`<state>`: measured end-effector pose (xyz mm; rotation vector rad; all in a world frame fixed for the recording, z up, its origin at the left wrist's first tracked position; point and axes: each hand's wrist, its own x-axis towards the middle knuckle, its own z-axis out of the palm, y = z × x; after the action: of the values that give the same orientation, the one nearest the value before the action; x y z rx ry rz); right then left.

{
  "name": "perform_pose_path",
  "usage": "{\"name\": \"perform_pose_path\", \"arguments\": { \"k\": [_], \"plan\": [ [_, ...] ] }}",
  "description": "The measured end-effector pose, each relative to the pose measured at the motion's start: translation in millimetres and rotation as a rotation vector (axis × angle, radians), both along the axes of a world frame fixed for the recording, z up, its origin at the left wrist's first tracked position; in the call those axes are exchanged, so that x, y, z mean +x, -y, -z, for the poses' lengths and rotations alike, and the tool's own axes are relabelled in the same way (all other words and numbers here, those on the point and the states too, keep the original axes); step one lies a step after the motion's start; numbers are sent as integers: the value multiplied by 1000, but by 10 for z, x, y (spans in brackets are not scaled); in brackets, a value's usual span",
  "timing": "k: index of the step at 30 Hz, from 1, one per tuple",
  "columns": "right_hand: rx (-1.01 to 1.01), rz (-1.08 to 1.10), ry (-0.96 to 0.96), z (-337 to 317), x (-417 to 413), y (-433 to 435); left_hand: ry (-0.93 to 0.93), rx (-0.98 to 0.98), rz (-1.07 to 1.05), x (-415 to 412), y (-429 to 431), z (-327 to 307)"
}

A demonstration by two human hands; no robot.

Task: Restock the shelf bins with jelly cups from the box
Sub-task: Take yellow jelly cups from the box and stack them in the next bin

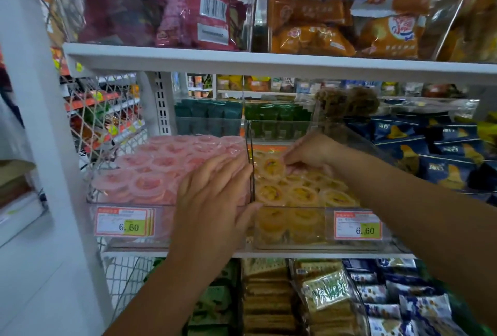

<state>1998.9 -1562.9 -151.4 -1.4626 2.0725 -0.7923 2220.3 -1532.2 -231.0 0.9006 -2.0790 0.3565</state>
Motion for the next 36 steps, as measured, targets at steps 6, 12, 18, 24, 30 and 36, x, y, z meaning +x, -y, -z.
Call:
{"name": "perform_pose_path", "arguments": {
  "k": [6, 12, 18, 24, 30, 36],
  "plan": [
    [64, -66, -311, 126, 140, 63, -127, -10, 21, 219, -133, 36],
    [-55, -85, -260, 93, 26, -169, -230, 19, 48, 299, -360, 269],
    [-641, -143, 29, 197, 300, -1130, -266, 210, 155, 407, -736, 771],
    [251, -559, 325, 1786, 479, -1913, 127, 1029, 180, 538, -1104, 2293],
    [802, -182, 359, 4495, 452, -2178, 388, 1391, 127, 607, -1325, 3599],
    [918, -135, 321, 5269, 542, -2240, 551, 1683, -12, 838, -1449, 4431]
  ]
}}
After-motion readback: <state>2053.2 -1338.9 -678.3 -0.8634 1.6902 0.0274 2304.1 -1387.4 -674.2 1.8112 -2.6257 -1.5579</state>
